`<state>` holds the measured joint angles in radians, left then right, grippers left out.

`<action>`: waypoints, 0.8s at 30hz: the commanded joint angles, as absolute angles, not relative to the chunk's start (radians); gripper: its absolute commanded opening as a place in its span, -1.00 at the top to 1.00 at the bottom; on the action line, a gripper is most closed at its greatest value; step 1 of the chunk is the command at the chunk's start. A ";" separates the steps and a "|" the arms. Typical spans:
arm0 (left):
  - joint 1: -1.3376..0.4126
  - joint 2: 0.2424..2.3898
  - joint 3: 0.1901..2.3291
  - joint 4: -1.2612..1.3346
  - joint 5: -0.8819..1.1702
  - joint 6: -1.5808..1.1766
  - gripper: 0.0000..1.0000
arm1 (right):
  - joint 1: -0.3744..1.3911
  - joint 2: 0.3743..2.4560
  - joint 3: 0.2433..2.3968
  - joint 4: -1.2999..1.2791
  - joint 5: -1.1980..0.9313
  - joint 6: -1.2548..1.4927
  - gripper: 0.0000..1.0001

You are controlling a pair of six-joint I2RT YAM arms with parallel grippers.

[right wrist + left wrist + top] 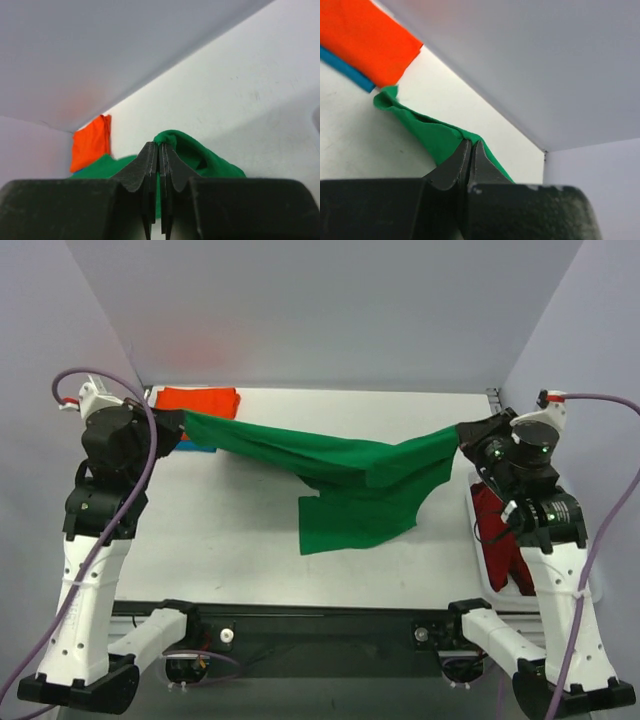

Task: Fold and stack the t-shirts
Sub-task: Flatten out the tshirt

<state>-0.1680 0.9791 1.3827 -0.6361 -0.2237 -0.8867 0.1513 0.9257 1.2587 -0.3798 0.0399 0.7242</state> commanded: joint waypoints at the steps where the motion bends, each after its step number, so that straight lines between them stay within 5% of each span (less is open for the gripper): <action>1: -0.160 1.014 1.515 -0.611 -0.229 -0.861 1.00 | 0.146 0.922 1.390 -0.456 0.040 0.700 1.00; 10: -0.126 1.144 1.687 -0.490 -0.201 -0.850 1.00 | 0.146 1.081 1.715 -0.474 0.112 0.638 1.00; 16: -0.005 1.366 1.729 -0.290 0.011 -0.949 1.00 | 0.134 1.279 1.782 -0.299 0.066 0.623 1.00; 19: 0.052 1.532 1.840 -0.215 0.122 -0.971 1.00 | 0.127 1.403 1.845 -0.226 0.048 0.621 1.00; 24: 0.087 1.886 2.318 -0.257 0.302 -1.006 1.00 | 0.124 1.621 2.128 -0.169 0.026 0.580 1.00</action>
